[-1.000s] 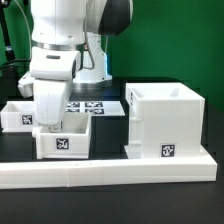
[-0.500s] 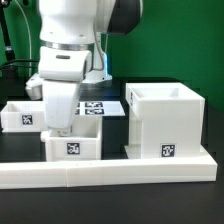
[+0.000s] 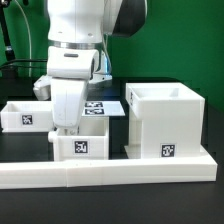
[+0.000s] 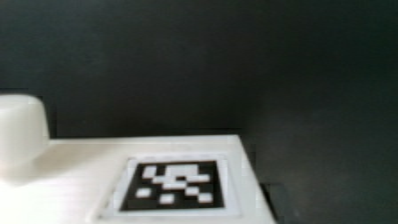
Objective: Assemble drawer
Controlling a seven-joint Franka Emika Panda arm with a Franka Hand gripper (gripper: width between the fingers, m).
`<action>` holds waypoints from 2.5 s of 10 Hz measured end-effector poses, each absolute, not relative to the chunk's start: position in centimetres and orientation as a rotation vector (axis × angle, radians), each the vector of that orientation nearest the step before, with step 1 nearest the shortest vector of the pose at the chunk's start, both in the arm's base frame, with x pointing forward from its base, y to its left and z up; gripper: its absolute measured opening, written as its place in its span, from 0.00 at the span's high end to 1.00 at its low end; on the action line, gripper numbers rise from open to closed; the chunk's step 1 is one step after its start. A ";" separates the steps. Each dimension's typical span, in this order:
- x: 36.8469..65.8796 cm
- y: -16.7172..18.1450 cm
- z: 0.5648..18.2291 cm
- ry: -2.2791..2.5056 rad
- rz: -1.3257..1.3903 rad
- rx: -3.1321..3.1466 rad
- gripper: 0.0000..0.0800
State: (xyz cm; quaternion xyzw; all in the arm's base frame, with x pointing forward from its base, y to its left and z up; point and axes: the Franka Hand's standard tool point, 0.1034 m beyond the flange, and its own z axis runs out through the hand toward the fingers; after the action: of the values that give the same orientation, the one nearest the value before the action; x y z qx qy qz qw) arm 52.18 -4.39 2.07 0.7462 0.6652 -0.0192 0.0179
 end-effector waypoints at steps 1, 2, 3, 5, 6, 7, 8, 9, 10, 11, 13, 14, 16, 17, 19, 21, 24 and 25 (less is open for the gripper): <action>52.1 -4.2 1.7 2.074 -0.064 2.317 0.95; 52.5 -3.5 1.5 2.075 -0.060 2.318 0.95; 52.9 -2.8 1.6 2.064 -0.037 2.315 0.95; 52.9 -2.9 1.6 2.046 -0.041 2.334 0.95; 52.9 -3.0 1.6 2.043 -0.041 2.337 0.95; 52.9 -2.8 1.5 2.048 -0.041 2.332 0.95; 53.0 -2.3 1.4 2.077 -0.044 2.304 0.95; 53.0 -1.8 1.4 2.101 -0.047 2.279 0.95; 53.1 -1.8 1.4 2.093 -0.044 2.284 0.95; 53.2 -2.2 1.5 2.069 -0.042 2.302 0.95; 53.1 -2.2 1.4 2.070 -0.045 2.303 0.95; 53.1 -2.1 1.4 2.072 -0.045 2.302 0.95; 53.3 -1.5 1.3 2.093 -0.058 2.294 0.95; 53.7 -1.1 1.3 2.113 -0.086 2.282 0.95; 54.4 -0.2 1.0 2.128 -0.108 2.262 0.95; 54.4 -0.3 1.0 2.111 -0.103 2.270 0.95; 54.4 -0.2 0.9 2.120 -0.107 2.259 0.95; 54.3 -0.2 0.9 2.124 -0.109 2.253 0.95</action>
Offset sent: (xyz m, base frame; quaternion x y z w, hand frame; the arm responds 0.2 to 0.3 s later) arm 0.0147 0.0136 0.0019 0.0008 -0.0228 0.0116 0.9997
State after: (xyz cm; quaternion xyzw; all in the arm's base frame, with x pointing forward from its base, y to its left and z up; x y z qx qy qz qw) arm 54.33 -0.23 0.90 0.7269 0.6855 -0.0353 0.0218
